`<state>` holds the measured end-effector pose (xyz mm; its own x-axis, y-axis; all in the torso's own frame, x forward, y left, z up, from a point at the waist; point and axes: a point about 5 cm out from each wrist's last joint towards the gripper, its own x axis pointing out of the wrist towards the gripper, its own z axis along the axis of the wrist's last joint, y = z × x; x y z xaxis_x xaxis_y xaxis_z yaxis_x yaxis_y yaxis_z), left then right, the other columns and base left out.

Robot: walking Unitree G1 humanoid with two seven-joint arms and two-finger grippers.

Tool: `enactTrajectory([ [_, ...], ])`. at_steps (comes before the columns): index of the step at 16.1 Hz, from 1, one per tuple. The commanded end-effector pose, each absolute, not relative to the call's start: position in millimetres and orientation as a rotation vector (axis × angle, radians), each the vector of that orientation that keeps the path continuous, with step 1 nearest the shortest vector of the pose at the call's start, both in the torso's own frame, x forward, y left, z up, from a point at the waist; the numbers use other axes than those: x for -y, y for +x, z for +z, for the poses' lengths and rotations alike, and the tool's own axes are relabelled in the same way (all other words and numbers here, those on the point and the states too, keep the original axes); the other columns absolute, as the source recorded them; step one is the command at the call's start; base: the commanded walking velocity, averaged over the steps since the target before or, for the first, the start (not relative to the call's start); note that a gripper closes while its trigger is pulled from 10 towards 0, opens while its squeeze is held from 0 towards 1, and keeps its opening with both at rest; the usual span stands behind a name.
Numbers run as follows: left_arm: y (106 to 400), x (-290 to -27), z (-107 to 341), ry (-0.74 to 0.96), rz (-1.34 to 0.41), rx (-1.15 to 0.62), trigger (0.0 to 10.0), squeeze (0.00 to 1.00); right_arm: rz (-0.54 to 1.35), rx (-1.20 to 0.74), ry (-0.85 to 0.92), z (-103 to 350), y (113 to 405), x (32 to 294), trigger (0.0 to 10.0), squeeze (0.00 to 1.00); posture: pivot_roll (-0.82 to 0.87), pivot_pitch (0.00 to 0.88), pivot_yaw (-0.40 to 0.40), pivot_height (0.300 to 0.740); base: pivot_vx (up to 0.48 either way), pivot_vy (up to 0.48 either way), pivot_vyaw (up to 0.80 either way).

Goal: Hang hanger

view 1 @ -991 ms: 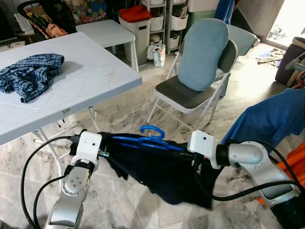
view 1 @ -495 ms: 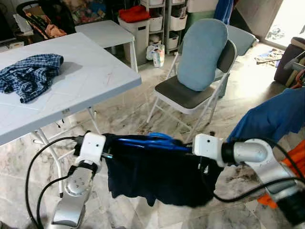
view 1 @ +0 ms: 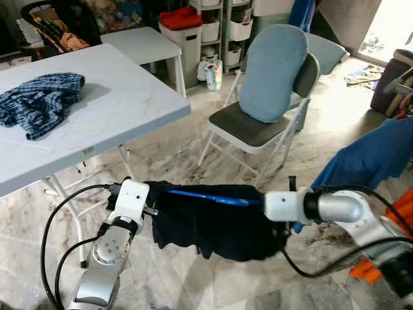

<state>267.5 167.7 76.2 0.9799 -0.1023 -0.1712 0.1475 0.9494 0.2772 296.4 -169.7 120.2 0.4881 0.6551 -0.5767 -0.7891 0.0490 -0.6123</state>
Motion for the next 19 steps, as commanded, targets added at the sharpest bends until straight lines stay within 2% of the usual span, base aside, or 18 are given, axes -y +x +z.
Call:
enactTrajectory([
  [1,272,-175,82,0.284,-0.080,-0.139,10.0,0.00,1.063,-0.227,-1.087,112,300,174,10.0,0.00,-0.07,0.000,0.008,0.740,0.000,0.000,0.00],
  [7,272,-154,83,0.252,-0.155,-0.137,10.0,0.00,1.051,-0.259,-1.094,89,301,153,10.0,0.00,-0.07,0.000,-0.003,0.740,0.000,0.000,0.00],
  [9,269,-145,73,0.304,-0.197,-0.178,10.0,0.00,1.010,-0.217,-1.000,90,303,134,10.0,0.00,-0.06,0.000,-0.005,0.740,0.000,0.000,0.00],
  [11,269,-144,76,0.268,-0.181,-0.157,10.0,0.00,0.921,-0.173,-0.807,101,310,122,10.0,0.00,-0.06,0.000,-0.005,0.740,0.000,0.000,0.00],
  [12,269,-145,77,0.269,-0.176,-0.147,10.0,1.00,0.893,-0.170,-0.758,103,312,120,10.0,0.00,-0.06,0.000,-0.004,0.740,0.000,0.000,0.00],
  [14,271,-141,83,0.278,-0.208,-0.105,10.0,1.00,0.775,-0.167,-0.631,115,325,121,10.0,0.00,-0.06,0.000,-0.004,0.740,0.000,0.000,0.00],
  [19,273,-142,92,0.261,-0.182,-0.048,10.0,1.00,0.774,-0.170,-0.624,118,326,119,10.0,0.00,-0.06,0.000,-0.004,0.740,0.000,0.000,0.00],
])
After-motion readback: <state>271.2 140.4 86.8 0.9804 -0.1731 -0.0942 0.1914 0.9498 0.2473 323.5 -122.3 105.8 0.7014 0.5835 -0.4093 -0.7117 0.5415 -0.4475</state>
